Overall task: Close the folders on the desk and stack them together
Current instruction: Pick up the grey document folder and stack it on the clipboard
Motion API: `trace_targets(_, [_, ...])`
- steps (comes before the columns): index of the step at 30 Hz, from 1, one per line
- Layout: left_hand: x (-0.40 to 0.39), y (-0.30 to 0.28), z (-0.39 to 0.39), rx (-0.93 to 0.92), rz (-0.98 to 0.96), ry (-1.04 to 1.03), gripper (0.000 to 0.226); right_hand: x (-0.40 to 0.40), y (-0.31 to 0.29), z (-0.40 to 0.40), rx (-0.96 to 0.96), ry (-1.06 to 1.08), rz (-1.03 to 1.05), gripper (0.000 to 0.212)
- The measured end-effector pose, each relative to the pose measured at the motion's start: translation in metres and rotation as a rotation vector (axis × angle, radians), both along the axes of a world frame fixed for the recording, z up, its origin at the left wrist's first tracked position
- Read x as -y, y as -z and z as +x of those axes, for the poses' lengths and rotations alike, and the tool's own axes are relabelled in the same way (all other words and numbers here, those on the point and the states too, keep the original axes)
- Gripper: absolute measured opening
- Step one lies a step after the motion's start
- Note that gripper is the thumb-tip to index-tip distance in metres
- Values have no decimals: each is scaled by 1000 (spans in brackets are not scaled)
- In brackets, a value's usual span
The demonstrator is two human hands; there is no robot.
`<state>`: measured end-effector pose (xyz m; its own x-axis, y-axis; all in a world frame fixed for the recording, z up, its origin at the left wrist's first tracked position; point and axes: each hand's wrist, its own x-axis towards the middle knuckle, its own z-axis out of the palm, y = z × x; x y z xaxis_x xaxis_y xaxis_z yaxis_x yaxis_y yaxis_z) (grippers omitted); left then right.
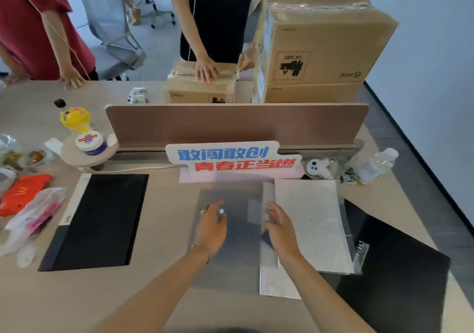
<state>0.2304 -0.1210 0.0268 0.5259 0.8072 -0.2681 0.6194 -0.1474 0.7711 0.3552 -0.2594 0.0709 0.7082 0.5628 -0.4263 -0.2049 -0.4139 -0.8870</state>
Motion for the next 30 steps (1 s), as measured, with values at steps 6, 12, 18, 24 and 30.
trace_targets(6, [26,23,16,-127,-22,-30,51,52,28,42,-61,23,-67,51])
trace_targets(12, [23,43,3,-380,61,-92,55,54,53,52,-180,-22,-92,55])
trace_targets(18, [12,57,1,-275,-166,-201,55,44,72,49,-301,-118,-99,62])
trace_targets(24, [-20,87,-8,-85,-250,-382,21,43,78,46,-349,-152,-157,63])
trace_targets(30, [-15,14,0,57,-230,-234,28,29,71,43,-314,-163,-143,57])
